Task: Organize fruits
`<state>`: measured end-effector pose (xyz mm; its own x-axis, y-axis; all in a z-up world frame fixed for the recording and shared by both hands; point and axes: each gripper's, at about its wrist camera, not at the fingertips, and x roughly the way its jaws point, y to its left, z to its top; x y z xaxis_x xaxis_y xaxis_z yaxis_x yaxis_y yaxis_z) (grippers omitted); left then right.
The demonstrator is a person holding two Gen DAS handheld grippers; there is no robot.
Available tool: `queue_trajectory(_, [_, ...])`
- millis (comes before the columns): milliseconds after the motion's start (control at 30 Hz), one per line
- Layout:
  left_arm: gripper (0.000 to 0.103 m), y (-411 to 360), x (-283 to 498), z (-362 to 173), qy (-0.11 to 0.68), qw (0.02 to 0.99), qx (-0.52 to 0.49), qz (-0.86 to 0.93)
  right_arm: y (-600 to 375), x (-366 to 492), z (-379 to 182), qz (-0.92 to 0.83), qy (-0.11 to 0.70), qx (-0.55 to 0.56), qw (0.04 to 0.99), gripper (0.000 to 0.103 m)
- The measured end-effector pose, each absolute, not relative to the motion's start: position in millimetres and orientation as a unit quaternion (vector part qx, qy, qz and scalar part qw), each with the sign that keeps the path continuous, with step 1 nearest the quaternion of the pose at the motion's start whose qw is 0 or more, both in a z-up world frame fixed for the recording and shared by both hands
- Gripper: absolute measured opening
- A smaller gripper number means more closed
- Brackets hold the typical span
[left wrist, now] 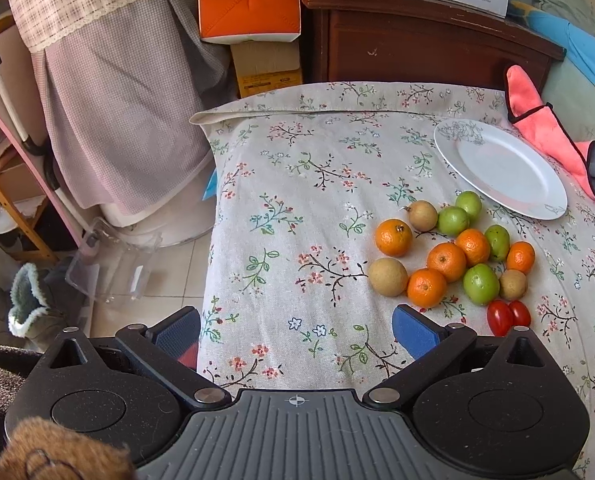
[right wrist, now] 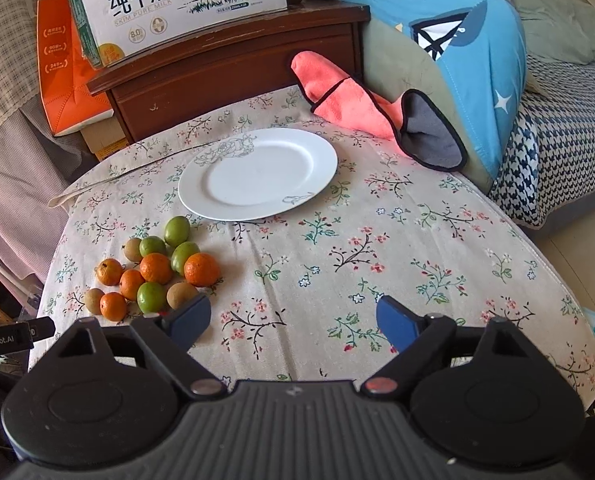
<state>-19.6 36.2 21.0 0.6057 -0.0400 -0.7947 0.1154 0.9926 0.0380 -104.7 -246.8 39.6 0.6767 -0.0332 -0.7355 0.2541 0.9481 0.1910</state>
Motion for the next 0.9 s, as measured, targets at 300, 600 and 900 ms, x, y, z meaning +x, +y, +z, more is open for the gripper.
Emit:
queue_trajectory(300, [0.098, 27, -5, 11, 0.43, 0.901, 0.039, -0.049, -231, -102, 27, -0.043, 0.404, 0.146, 0.902, 0.067])
queue_trajectory(600, [0.096, 29, 12, 1, 0.436, 0.898, -0.014, -0.055, -216, -101, 20, -0.022, 0.41, 0.125, 0.903, 0.06])
queue_trajectory(900, [0.081, 21, 20, -8, 0.433, 0.898, -0.031, -0.071, -210, -98, 13, -0.013, 0.419, 0.121, 0.9, 0.055])
